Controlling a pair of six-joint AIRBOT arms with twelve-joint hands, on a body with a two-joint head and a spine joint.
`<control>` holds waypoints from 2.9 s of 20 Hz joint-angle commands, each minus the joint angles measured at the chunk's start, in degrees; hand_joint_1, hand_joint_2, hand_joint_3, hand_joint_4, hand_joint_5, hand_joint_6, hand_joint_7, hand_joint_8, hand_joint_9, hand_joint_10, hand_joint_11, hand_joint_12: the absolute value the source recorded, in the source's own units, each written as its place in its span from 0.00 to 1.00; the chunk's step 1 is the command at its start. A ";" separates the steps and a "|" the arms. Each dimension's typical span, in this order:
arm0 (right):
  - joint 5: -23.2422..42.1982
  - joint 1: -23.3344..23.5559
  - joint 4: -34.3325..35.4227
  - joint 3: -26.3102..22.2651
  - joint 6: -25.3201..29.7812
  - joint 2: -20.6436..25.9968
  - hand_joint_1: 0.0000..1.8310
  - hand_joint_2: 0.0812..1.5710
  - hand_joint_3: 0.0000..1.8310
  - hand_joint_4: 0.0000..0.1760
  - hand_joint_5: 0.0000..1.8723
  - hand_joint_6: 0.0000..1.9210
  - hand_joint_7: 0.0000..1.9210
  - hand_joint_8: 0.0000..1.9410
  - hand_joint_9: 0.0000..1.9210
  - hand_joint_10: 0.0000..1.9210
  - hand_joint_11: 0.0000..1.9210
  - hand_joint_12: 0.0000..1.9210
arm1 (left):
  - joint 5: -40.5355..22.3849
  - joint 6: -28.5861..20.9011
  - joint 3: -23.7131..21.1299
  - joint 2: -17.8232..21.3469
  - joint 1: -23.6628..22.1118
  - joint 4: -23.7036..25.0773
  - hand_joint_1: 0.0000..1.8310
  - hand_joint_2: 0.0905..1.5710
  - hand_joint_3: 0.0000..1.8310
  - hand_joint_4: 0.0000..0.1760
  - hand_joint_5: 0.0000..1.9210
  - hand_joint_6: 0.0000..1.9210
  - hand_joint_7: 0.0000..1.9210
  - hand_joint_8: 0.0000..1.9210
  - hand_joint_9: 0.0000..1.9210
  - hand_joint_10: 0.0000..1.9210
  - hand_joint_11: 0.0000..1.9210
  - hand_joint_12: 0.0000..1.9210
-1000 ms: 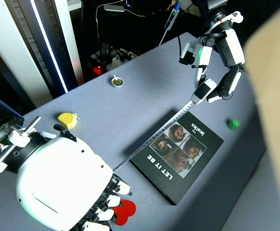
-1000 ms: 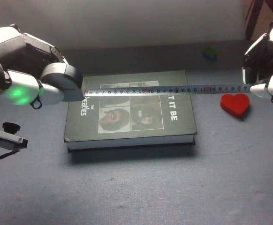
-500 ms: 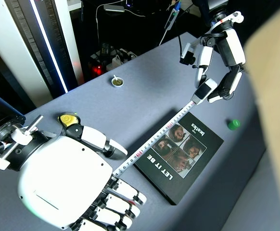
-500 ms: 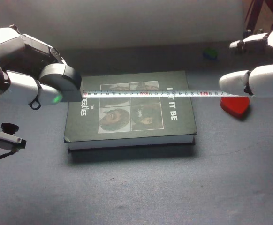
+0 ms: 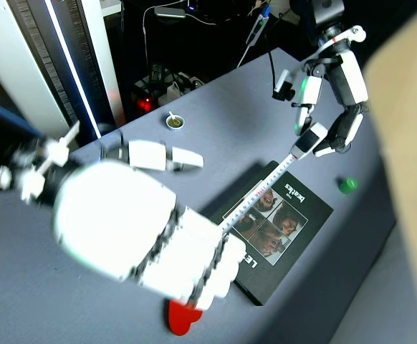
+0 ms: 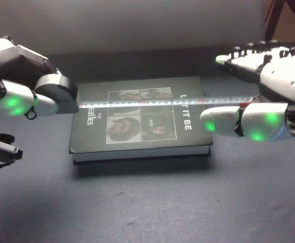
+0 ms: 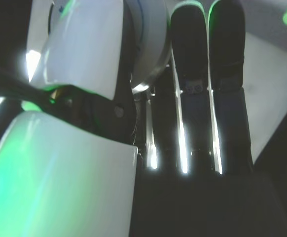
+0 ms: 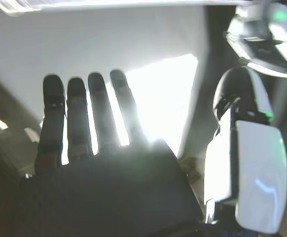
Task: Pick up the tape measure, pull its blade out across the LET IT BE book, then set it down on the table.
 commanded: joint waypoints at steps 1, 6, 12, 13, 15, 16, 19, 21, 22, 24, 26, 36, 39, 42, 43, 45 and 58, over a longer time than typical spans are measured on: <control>-7.42 0.37 -4.10 -0.75 0.34 -0.06 0.00 0.60 0.00 0.01 0.04 0.00 0.04 0.00 0.03 0.00 0.00 0.29 | -4.18 -2.12 1.05 -0.44 0.00 1.18 0.75 0.68 0.00 0.00 0.45 0.56 0.58 0.34 0.52 0.58 0.45 0.52; -16.28 -2.83 -6.77 -5.82 -0.18 -0.08 0.00 0.61 0.00 0.01 0.05 0.00 0.05 0.00 0.03 0.00 0.00 0.29 | -4.28 -6.83 5.36 -2.87 2.81 3.28 0.76 0.67 0.00 0.00 0.46 0.54 0.60 0.31 0.53 0.56 0.46 0.52; -23.56 -9.35 -13.61 -11.62 0.25 0.74 0.00 0.61 0.00 0.00 0.06 0.00 0.06 0.00 0.04 0.00 0.00 0.32 | -5.92 -16.11 8.96 -4.56 7.07 9.51 0.75 0.68 0.00 0.00 0.46 0.55 0.59 0.34 0.50 0.58 0.44 0.52; -22.89 -9.83 -15.02 -11.62 0.44 0.89 0.00 0.61 0.00 0.00 0.06 0.00 0.06 0.00 0.05 0.00 0.00 0.32 | -5.92 -16.69 9.23 -4.69 7.36 9.72 0.75 0.67 0.00 0.00 0.47 0.54 0.60 0.33 0.51 0.58 0.45 0.52; -20.67 -10.41 -16.31 -11.21 0.61 1.20 0.00 0.61 0.00 0.00 0.07 0.00 0.06 0.00 0.05 0.00 0.00 0.32 | -5.98 -17.32 9.74 -5.07 7.63 9.72 0.75 0.67 0.00 0.00 0.47 0.54 0.60 0.32 0.51 0.58 0.45 0.52; -19.51 -10.70 -16.90 -10.91 0.68 1.24 0.00 0.61 0.00 0.00 0.07 0.00 0.07 0.00 0.05 0.00 0.00 0.32 | -6.17 -17.60 9.88 -5.20 7.86 9.72 0.75 0.67 0.00 0.00 0.47 0.54 0.59 0.32 0.52 0.57 0.45 0.52; -18.09 -14.07 -19.88 -11.80 2.67 1.49 0.00 0.61 0.00 0.00 0.07 0.00 0.07 0.00 0.05 0.00 0.00 0.32 | -6.20 -18.48 10.42 -5.63 8.70 9.73 0.75 0.68 0.00 0.00 0.46 0.55 0.58 0.33 0.52 0.58 0.45 0.52; -18.60 -16.29 -20.01 -12.63 2.53 1.64 0.00 0.62 0.00 0.00 0.07 0.00 0.07 0.00 0.05 0.00 0.00 0.31 | -6.22 -19.15 10.84 -5.72 9.19 9.89 0.75 0.68 0.00 0.00 0.44 0.56 0.58 0.35 0.51 0.59 0.44 0.53; -19.23 -17.26 -20.66 -12.80 2.54 1.62 0.00 0.62 0.00 0.00 0.07 0.00 0.07 0.00 0.05 0.00 0.00 0.31 | -6.30 -20.18 11.08 -5.83 9.55 10.46 0.75 0.68 0.00 0.00 0.45 0.55 0.59 0.34 0.51 0.58 0.44 0.53; -22.45 -19.05 -21.60 -13.40 3.07 0.99 0.00 0.62 0.00 0.00 0.07 0.00 0.08 0.00 0.06 0.00 0.00 0.32 | -6.72 -22.10 11.56 -6.14 10.23 11.68 0.75 0.68 0.00 0.00 0.45 0.55 0.59 0.34 0.51 0.58 0.44 0.53; -22.65 -19.64 -21.58 -14.88 3.09 1.59 0.00 0.62 0.00 0.00 0.08 0.00 0.08 0.00 0.06 0.00 0.00 0.33 | -6.88 -24.03 12.10 -6.29 10.93 12.96 0.75 0.68 0.00 0.00 0.45 0.55 0.59 0.34 0.51 0.58 0.44 0.53; -22.91 -21.94 -21.63 -16.43 1.91 1.51 0.00 0.62 0.00 0.00 0.07 0.00 0.08 0.00 0.06 0.00 0.00 0.32 | -7.24 -31.09 14.27 -6.36 14.09 18.17 0.75 0.67 0.00 0.00 0.46 0.55 0.59 0.32 0.52 0.58 0.45 0.52; -23.03 -22.09 -21.63 -16.48 1.83 1.40 0.00 0.63 0.00 0.00 0.07 0.00 0.08 0.00 0.06 0.00 0.00 0.35 | -7.38 -31.57 14.52 -6.41 14.53 18.34 0.75 0.67 0.00 0.00 0.46 0.55 0.59 0.33 0.52 0.58 0.45 0.52; -23.05 -22.16 -21.63 -16.49 1.83 1.33 0.00 0.63 0.00 0.00 0.07 0.00 0.08 0.00 0.06 0.00 0.00 0.35 | -7.38 -31.61 14.40 -6.42 14.57 18.34 0.75 0.68 0.00 0.00 0.45 0.56 0.59 0.34 0.51 0.58 0.45 0.52; -23.05 -22.19 -21.63 -16.51 1.83 1.32 0.00 0.63 0.00 0.00 0.07 0.00 0.08 0.00 0.06 0.00 0.00 0.35 | -7.38 -31.62 14.37 -6.42 14.59 18.34 0.75 0.67 0.00 0.00 0.46 0.55 0.59 0.32 0.51 0.58 0.46 0.51; -23.05 -22.24 -21.63 -16.53 1.83 1.28 0.00 0.63 0.00 0.00 0.07 0.00 0.08 0.00 0.06 0.00 0.00 0.35 | -7.38 -31.72 14.30 -6.42 14.59 18.34 0.75 0.67 0.00 0.00 0.46 0.55 0.59 0.32 0.52 0.57 0.46 0.51; -24.16 -22.72 -21.63 -16.43 1.45 0.80 0.02 0.64 0.00 0.00 0.08 0.00 0.08 0.00 0.06 0.00 0.00 0.32 | -8.18 -32.51 12.49 -6.01 13.95 19.54 0.75 0.67 0.00 0.00 0.46 0.55 0.59 0.32 0.52 0.58 0.44 0.51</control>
